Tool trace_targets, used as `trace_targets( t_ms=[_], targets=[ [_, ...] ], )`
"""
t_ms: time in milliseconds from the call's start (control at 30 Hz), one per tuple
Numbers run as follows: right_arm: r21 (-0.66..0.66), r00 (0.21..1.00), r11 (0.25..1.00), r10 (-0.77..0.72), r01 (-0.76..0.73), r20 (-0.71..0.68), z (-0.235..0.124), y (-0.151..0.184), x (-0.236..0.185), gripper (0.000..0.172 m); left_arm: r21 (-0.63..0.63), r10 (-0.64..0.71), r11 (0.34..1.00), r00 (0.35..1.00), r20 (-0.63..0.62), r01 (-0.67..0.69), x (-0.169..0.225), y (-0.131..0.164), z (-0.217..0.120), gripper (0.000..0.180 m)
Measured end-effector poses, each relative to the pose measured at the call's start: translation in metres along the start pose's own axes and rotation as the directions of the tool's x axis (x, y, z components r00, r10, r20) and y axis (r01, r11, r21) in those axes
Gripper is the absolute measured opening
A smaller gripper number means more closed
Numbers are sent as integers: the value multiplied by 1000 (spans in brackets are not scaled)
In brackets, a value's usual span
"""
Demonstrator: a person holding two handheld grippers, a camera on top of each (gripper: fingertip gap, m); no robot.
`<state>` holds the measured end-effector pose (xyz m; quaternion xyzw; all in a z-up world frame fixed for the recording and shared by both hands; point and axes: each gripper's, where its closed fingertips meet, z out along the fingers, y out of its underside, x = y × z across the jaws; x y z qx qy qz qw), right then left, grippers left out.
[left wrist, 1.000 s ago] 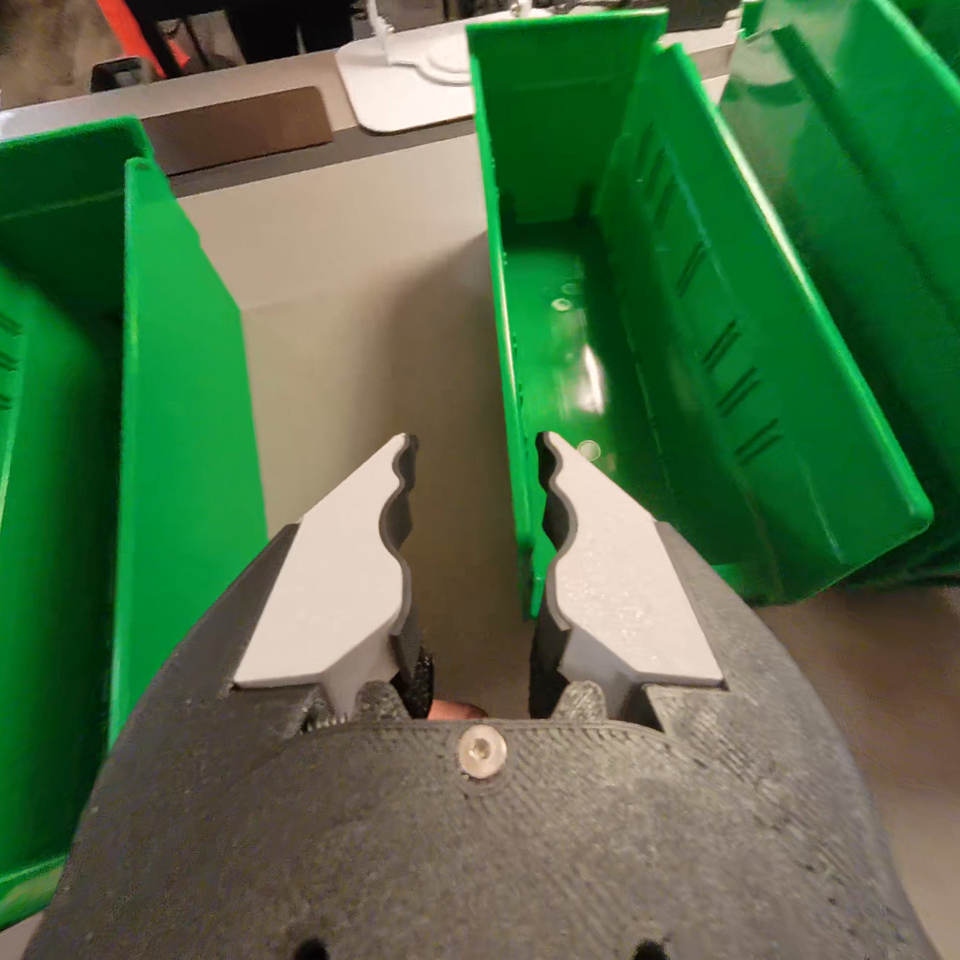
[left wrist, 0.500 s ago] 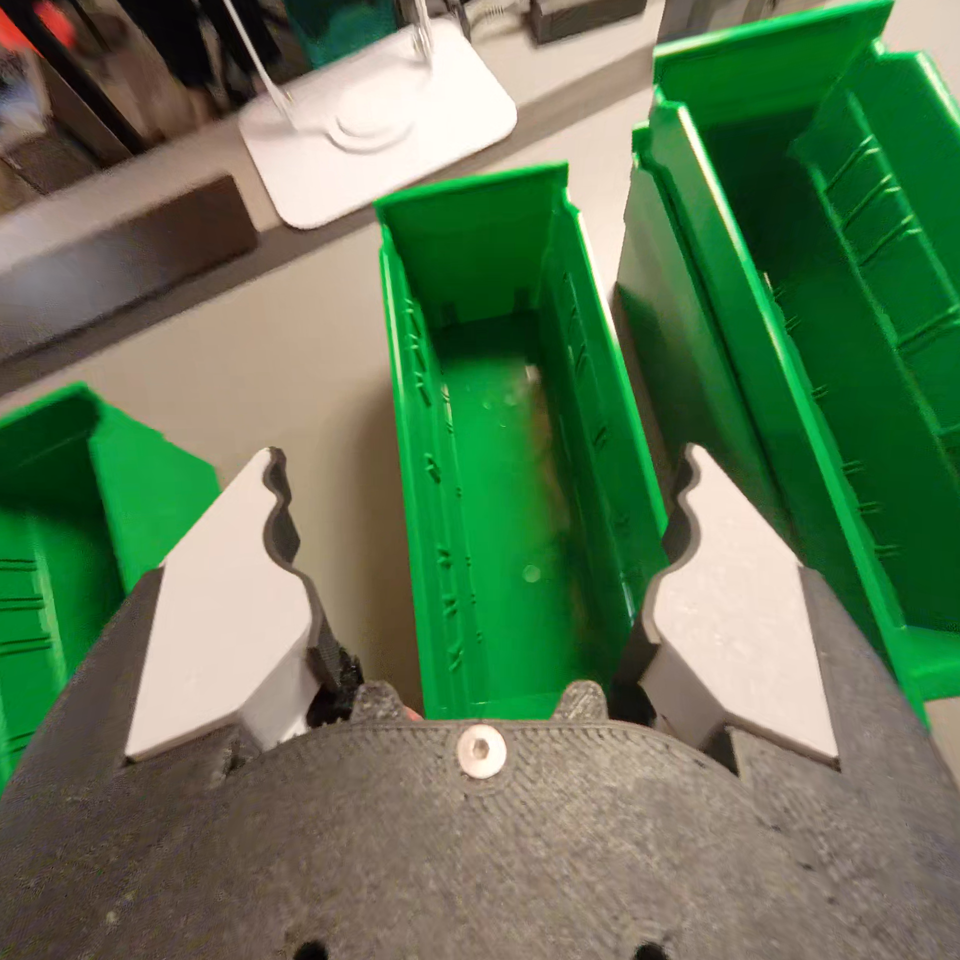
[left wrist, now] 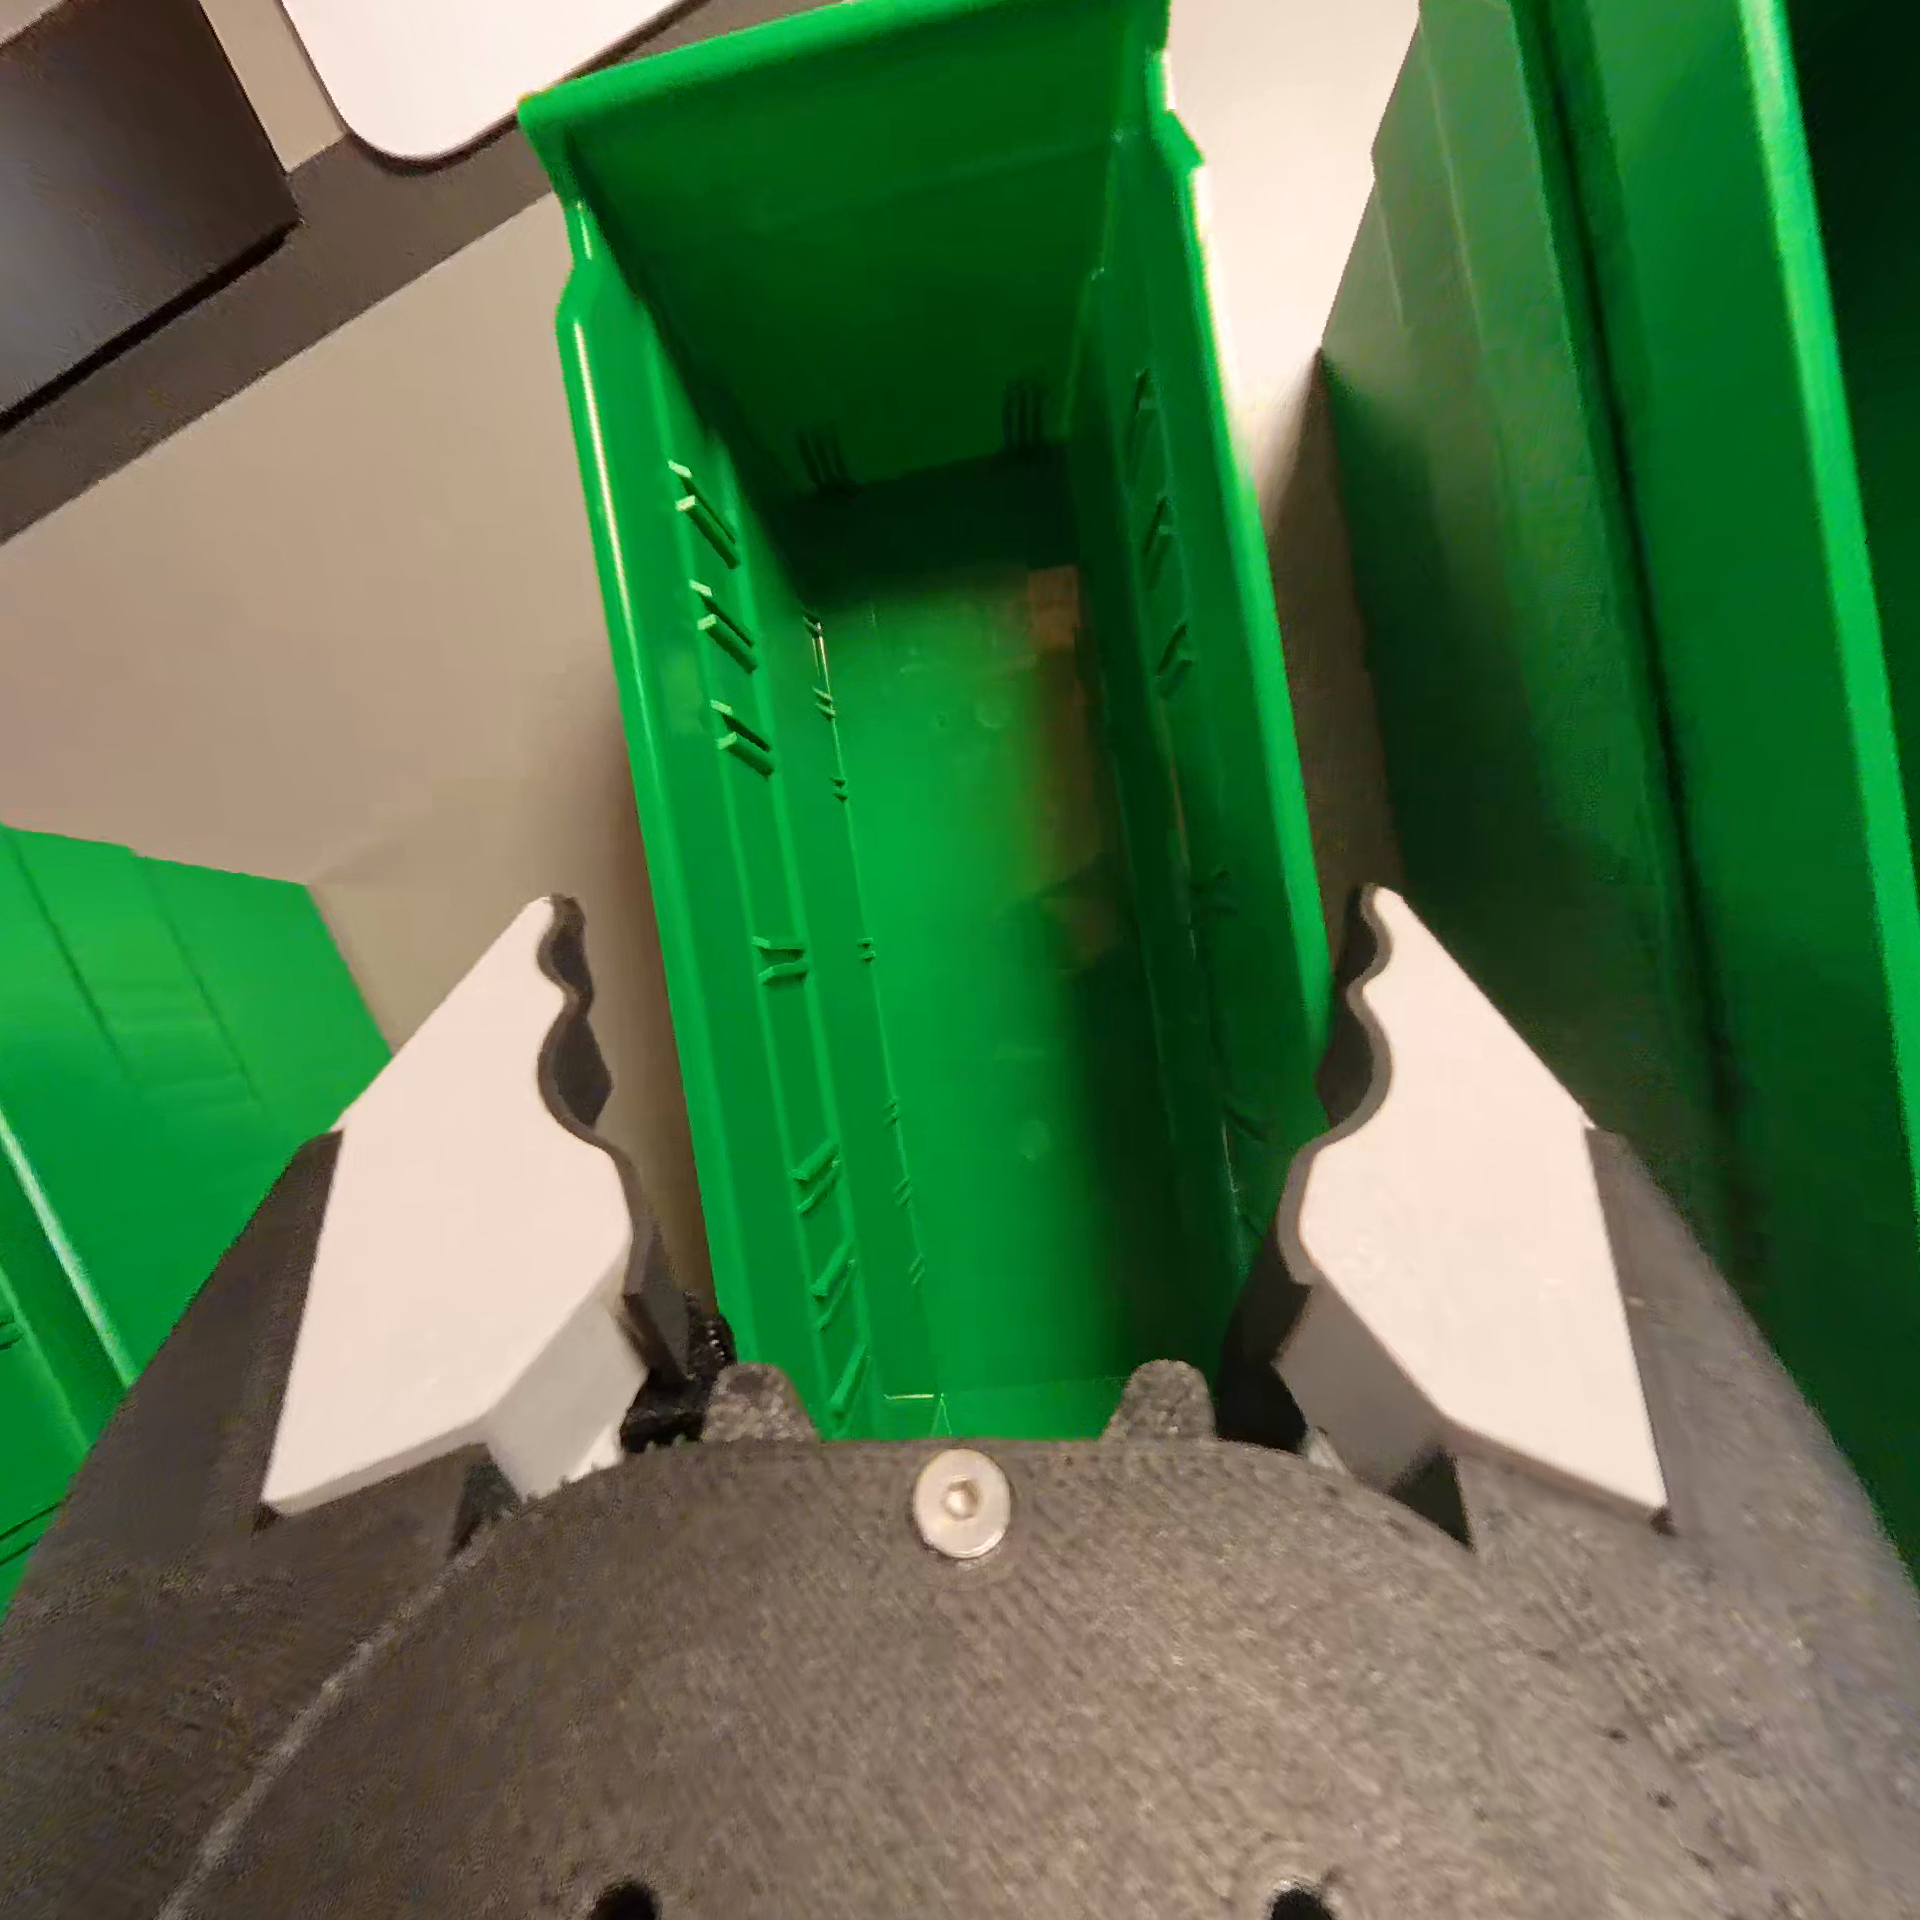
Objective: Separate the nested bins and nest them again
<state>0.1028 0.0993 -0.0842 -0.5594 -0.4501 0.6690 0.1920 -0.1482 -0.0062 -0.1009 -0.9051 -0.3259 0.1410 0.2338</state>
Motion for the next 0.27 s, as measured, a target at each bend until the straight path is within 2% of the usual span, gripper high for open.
trace_targets(
  t_ms=[133, 267],
  targets=[
    [4, 1000, 1000, 6, -6, -2, 0, -1, 1, 79, -12, 57, 998, 997, 43, -56, 0, -1, -3, 129],
    [13, 1000, 1000, 3, -3, -4, -1, -1, 0, 79, -14, 54, 998, 998, 19, -54, 3, -1, -1, 122]
  ],
)
